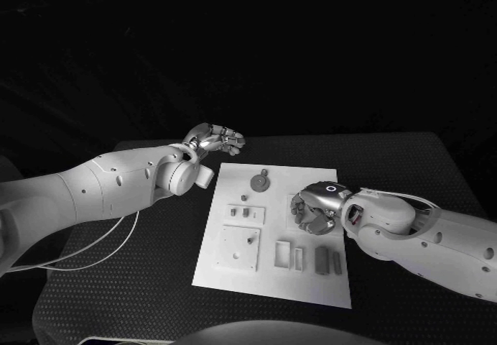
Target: Assemble the parts on the task board
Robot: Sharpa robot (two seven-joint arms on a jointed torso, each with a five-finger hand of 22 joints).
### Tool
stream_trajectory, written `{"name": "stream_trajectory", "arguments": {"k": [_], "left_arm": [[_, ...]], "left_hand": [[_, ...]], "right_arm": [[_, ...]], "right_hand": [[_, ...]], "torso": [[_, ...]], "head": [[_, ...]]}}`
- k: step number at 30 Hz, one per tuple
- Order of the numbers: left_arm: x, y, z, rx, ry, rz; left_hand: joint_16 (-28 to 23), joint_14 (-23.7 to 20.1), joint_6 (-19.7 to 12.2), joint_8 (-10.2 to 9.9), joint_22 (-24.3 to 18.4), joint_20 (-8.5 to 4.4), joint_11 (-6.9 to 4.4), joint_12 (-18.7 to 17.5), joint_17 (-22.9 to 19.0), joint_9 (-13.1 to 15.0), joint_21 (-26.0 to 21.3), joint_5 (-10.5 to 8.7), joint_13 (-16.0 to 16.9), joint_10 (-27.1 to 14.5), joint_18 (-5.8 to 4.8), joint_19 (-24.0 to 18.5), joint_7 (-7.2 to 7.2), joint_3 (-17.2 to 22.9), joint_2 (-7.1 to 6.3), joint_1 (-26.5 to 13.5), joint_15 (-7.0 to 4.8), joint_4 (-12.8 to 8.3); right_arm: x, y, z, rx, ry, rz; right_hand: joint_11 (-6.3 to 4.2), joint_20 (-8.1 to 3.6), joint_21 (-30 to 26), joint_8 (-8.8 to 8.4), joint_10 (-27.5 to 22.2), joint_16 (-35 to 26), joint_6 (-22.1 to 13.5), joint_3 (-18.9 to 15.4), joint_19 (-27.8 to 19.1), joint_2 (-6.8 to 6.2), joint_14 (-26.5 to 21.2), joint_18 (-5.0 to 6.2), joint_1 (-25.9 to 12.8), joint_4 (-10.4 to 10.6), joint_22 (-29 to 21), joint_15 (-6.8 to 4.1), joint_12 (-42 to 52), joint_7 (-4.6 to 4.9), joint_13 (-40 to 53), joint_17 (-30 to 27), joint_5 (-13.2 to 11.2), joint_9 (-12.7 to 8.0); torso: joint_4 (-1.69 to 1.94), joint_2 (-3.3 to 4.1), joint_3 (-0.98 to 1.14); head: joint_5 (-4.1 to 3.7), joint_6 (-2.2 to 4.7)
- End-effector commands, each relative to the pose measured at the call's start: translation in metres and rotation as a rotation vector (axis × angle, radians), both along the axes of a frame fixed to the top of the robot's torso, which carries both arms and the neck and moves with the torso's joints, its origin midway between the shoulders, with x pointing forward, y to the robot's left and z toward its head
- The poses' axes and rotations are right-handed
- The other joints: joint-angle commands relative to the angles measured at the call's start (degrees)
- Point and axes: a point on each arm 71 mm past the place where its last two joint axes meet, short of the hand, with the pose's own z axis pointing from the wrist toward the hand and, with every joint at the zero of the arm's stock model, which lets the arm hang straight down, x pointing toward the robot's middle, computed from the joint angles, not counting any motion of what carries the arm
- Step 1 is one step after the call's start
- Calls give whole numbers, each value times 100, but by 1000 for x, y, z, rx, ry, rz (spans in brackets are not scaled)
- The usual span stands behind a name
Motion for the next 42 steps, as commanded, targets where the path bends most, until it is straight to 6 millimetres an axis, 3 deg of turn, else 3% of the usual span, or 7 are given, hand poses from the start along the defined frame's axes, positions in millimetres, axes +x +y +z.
{"name": "stream_trajectory", "arguments": {"k": [1,11,18,21,42], "left_arm": [[0,-2,1,-12,-4,-13],[0,-2,1,-12,-2,-14],[0,-2,1,-12,-2,-15],[0,-2,1,-12,-2,-15],[1,0,1,-10,-4,-9]], "left_hand": [[-25,-2,-34,-1,10,38,-11,20,7,-1,-30,-13,-10,-31,56,-5,-18,-30,30,-21,41,11],[-30,-2,-35,1,12,38,-10,21,12,0,-32,-14,-10,-32,56,-5,-18,-31,33,-24,42,14],[-33,-3,-36,2,14,39,-10,20,16,0,-34,-15,-11,-33,56,-5,-18,-31,35,-26,42,15],[-35,-3,-36,2,15,39,-10,20,18,0,-35,-15,-11,-34,56,-5,-18,-31,36,-26,42,16],[-44,-3,-41,4,21,40,-9,21,30,1,-40,-13,-13,-37,57,-5,-17,-30,42,-25,43,18]], "right_arm": [[-1,2,0,-6,-21,16],[-1,6,0,-11,-41,23],[0,8,1,-13,-95,16],[0,9,1,-20,-105,15],[-5,4,14,74,-138,0]], "right_hand": [[-24,-19,29,47,82,34,71,81,63,7,18,87,54,29,85,-44,40,-5,-9,-15,-38,-7],[-109,-74,79,151,292,89,257,209,144,215,98,87,56,82,91,-127,130,-85,-6,-18,-56,21],[-212,-159,206,284,530,226,487,342,286,474,231,87,112,-12,111,-227,230,-184,16,46,-55,76],[-252,-196,269,334,620,284,568,399,339,516,270,87,93,-63,112,-268,262,-219,22,92,-55,109],[-318,-269,389,413,765,355,670,593,435,529,347,87,49,-141,97,-333,323,-270,54,185,-55,205]], "torso": [[-4,-1,3],[-3,1,2],[1,1,3],[3,1,4],[-4,-4,-4]], "head": [[6,-6],[-1,-10],[-2,-15],[-7,-18],[7,-3]]}}
